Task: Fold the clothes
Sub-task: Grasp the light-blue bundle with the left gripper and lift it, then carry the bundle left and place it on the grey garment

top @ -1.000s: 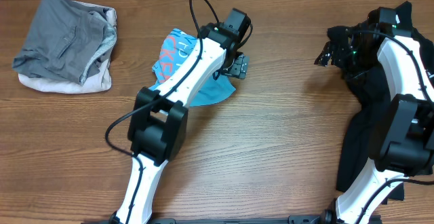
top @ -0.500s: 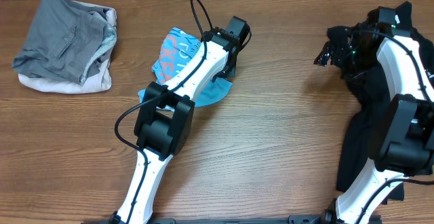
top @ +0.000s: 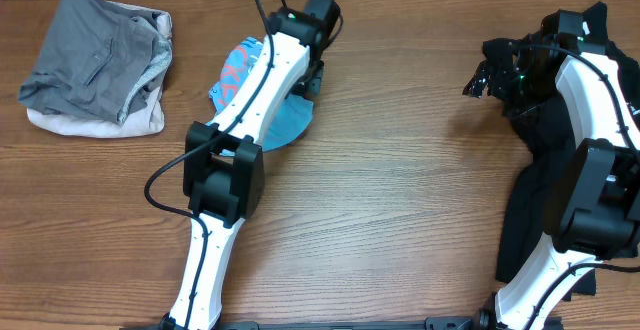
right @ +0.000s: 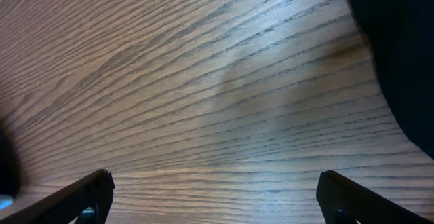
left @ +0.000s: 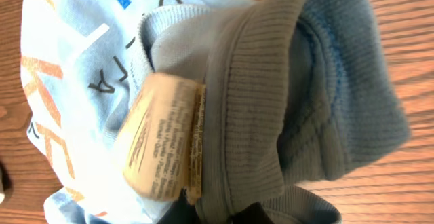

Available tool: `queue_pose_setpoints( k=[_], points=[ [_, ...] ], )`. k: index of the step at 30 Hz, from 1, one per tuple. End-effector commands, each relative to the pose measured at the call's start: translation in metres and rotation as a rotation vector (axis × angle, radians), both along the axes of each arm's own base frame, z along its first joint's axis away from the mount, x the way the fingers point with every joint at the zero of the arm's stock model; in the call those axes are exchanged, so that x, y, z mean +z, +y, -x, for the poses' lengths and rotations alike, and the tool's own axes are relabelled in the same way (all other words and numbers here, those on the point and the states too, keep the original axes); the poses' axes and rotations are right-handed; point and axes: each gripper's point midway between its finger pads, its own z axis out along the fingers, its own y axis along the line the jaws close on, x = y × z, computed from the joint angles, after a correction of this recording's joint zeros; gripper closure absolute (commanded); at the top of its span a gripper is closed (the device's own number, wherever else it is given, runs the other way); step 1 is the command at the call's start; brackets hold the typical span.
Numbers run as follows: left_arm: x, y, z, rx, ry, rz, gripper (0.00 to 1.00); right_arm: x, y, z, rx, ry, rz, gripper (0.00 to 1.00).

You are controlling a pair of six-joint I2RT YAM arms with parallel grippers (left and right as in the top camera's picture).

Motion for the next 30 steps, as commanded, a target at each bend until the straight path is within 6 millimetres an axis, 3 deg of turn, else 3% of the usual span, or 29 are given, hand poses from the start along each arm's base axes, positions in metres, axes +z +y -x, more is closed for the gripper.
queue_pose_setpoints(
  k=[1,4,7,13,15,19,22,24,29,30],
  points=[
    [0.005,0.001,0.000,-0.039,-0.003,-0.018,0.96,0.025,0.000,-0.005,0.001,-0.062,0.008,0.00],
    [0.005,0.001,0.000,-0.054,-0.001,-0.024,0.96,0.025,0.000,-0.004,0.001,-0.061,0.008,0.00],
    [0.027,-0.001,0.002,-0.052,-0.001,0.010,0.96,0.025,0.000,-0.005,0.001,-0.062,0.008,0.00],
    [0.137,0.016,-0.001,-0.024,-0.172,0.088,0.96,0.025,0.001,-0.004,0.002,-0.061,0.003,0.00],
    [0.183,0.028,0.001,-0.042,-0.267,0.106,0.96,0.026,0.004,-0.005,0.006,-0.066,-0.014,0.00],
    [0.243,0.055,0.005,-0.027,-0.417,0.117,0.96,0.026,0.005,-0.003,0.006,-0.057,-0.016,0.00],
    [0.277,0.090,0.006,0.008,-0.513,0.102,0.96,0.026,0.005,-0.001,0.005,-0.049,-0.018,0.00],
    [0.296,0.124,0.008,0.039,-0.563,0.057,0.96,0.025,0.005,0.000,0.005,-0.042,-0.020,0.00],
    [0.322,0.204,0.010,0.147,-0.624,-0.151,0.96,0.024,0.007,0.006,0.006,-0.017,-0.026,0.00],
    [0.328,0.231,0.010,0.197,-0.642,-0.197,0.96,0.024,0.009,0.009,0.007,-0.003,-0.032,0.00]
  ],
)
